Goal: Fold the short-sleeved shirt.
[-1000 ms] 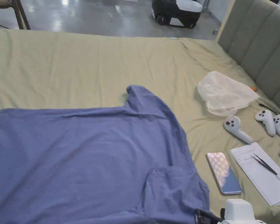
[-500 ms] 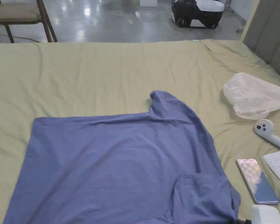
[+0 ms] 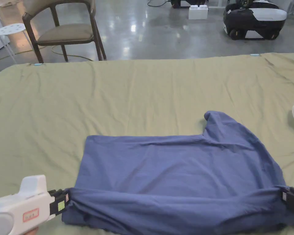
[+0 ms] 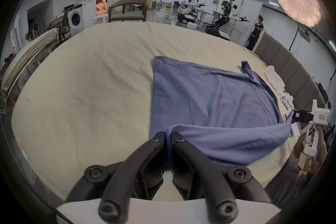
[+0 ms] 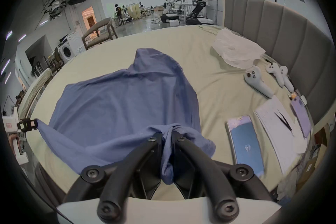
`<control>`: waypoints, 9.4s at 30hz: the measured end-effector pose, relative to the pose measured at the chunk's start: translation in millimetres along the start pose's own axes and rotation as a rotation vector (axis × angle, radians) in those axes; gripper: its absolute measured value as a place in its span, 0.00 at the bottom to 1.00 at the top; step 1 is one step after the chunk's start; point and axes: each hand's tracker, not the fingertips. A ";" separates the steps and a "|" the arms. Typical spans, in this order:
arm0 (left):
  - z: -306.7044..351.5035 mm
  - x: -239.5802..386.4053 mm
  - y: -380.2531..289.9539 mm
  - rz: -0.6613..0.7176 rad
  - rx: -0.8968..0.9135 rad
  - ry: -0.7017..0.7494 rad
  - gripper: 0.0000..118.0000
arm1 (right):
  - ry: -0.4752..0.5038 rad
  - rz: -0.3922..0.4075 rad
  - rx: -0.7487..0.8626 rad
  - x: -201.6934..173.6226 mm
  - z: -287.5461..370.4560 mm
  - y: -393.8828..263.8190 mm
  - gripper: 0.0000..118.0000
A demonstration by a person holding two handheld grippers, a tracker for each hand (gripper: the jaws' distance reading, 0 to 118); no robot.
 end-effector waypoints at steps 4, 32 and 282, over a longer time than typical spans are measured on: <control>-41.5 -7.9 32.6 0.033 -0.032 0.004 0.03 | -0.011 -0.061 -0.055 7.1 -47.3 22.8 0.06; 176.5 79.2 -69.2 -0.103 0.562 -0.041 0.33 | 0.133 0.128 0.375 -59.8 138.4 -62.9 0.14; 176.9 20.3 -101.7 0.121 0.343 -0.191 0.76 | 0.215 0.081 0.352 -78.9 186.8 -113.4 0.00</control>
